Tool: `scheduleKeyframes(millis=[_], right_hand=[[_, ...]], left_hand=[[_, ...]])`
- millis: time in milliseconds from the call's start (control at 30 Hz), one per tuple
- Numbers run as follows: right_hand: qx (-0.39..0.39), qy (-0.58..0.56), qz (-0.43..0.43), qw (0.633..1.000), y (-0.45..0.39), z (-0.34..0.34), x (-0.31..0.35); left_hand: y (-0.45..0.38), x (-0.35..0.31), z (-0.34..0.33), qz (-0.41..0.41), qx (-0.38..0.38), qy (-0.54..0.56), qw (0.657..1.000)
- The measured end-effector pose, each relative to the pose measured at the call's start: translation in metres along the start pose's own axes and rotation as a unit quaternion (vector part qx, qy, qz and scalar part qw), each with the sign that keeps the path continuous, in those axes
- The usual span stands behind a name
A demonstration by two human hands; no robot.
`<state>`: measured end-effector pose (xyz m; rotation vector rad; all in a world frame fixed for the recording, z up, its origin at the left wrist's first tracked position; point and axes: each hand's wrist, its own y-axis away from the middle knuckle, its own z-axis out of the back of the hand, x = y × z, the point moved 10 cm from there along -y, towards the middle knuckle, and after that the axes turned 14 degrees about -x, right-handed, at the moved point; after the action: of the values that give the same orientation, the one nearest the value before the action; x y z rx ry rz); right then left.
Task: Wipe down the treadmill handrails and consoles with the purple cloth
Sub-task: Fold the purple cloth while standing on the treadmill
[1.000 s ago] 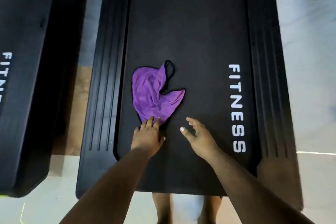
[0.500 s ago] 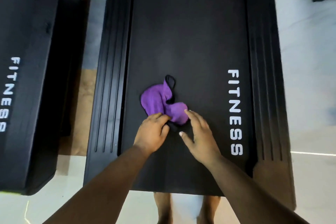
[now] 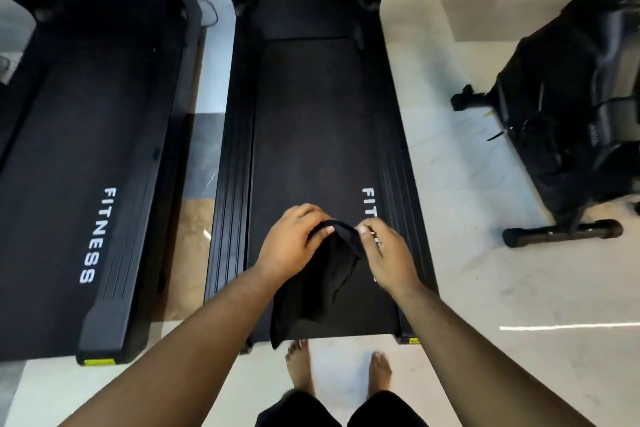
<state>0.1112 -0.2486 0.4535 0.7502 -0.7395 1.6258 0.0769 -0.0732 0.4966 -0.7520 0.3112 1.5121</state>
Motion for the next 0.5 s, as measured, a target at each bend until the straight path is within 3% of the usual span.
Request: scheduleKeyframes(millis=[133, 333, 400, 500], right_hand=[[0.077, -0.059, 0.048, 0.994, 0.026, 0.04, 0.051], [-0.007, 0.12, 0.098, 0.988, 0.027, 0.158, 0.017], [-0.011, 0.156, 0.102, 0.982, 0.027, 0.199, -0.003], [-0.016, 0.106, 0.071, 0.992, 0.027, 0.251, -0.024]], left_hand=[[0.004, -0.091, 0.018, -0.032, 0.001, 0.057, 0.998], [-0.001, -0.168, 0.051, -0.009, -0.087, 0.017, 0.996], [0.003, -0.183, 0.06, 0.033, -0.14, 0.022, 0.989], [0.014, -0.197, 0.065, 0.143, -0.216, 0.049, 0.965]])
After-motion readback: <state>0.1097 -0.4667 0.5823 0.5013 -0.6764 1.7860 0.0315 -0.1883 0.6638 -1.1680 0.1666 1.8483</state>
